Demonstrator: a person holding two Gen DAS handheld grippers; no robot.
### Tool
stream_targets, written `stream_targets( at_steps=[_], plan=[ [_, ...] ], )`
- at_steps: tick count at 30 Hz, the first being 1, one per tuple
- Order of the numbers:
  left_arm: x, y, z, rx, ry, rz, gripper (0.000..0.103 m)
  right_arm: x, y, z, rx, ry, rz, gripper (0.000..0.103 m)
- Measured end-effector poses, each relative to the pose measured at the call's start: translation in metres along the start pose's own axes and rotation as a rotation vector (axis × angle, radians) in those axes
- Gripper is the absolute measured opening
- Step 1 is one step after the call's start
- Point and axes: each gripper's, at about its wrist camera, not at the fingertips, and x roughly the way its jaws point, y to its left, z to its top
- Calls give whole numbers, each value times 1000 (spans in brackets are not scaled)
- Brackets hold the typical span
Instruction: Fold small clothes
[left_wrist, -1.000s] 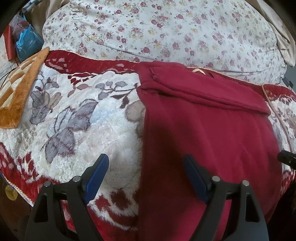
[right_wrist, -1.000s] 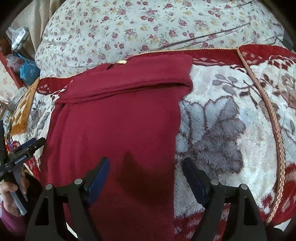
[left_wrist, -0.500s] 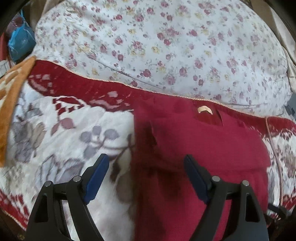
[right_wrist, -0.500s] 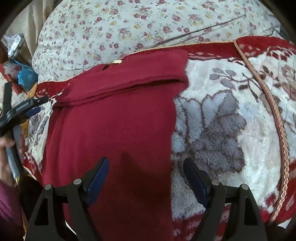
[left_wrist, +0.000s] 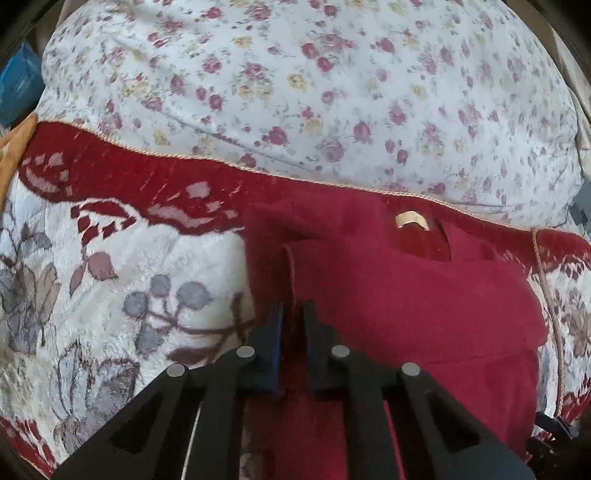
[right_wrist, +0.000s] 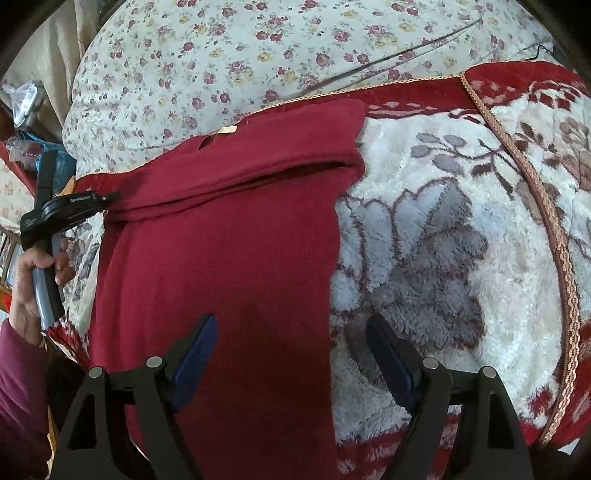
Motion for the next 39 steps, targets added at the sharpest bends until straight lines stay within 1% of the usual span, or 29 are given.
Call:
stream_targets(
  at_steps=[3,5,7,8,9,10,11,13,14,15,16,18,19,20,21,23,27,29,31,33,39],
  plan=[
    [3,7,-4,-26,9,-5,10,-1,1,-1,-1,3,-2,86],
    [5,5,-6,-20,13,-4,10,-4,4,-1,-9,0,-2,86],
    [4,2,-8,-6,11,10,13,-7,6,4,-16,-11,-3,86],
    [2,1,-9,-8,5,17,20,-11,8,10,-20,-31,-5,86],
    [-1,1,-9,-13,0,18,31,-14,9,16,-22,-54,-10,86],
    [-3,1,-10,-16,-3,13,38,-17,10,25,-22,-86,-20,86],
    [-6,1,-11,-21,-12,7,49,-20,10,38,-18,-133,-36,86],
    [-8,1,-13,-20,-24,16,53,-18,8,60,-5,-192,-72,86],
    [-7,0,-15,-16,-23,24,53,-12,6,75,2,-214,-103,85],
    [-6,0,-16,-14,-16,32,54,-6,6,85,3,-222,-125,76],
    [-4,1,-18,-16,-7,36,54,3,4,96,3,-221,-151,63],
    [-1,3,-22,-23,2,37,57,26,-2,113,13,-192,-217,54],
    [0,4,-23,-25,3,39,58,36,-6,115,21,-167,-257,52],
    [0,5,-24,-27,0,40,62,50,-13,115,34,-124,-289,52],
    [0,6,-25,-32,-5,40,63,56,-18,110,47,-101,-279,51],
    [0,8,-27,-41,-9,38,67,54,-27,99,62,-132,-246,52],
    [-7,10,-32,-54,-8,35,68,38,-33,89,76,-110,-184,54],
    [-16,8,-37,-45,-20,38,68,22,-30,80,47,-109,-169,60],
    [-27,5,-45,-28,-37,50,70,9,-27,70,24,-110,-157,71],
    [-39,2,-54,-11,-47,57,71,-6,-23,55,13,-108,-123,76],
    [-73,0,-84,27,-75,30,75,-31,-11,8,-24,-50,-62,81]
  ],
)
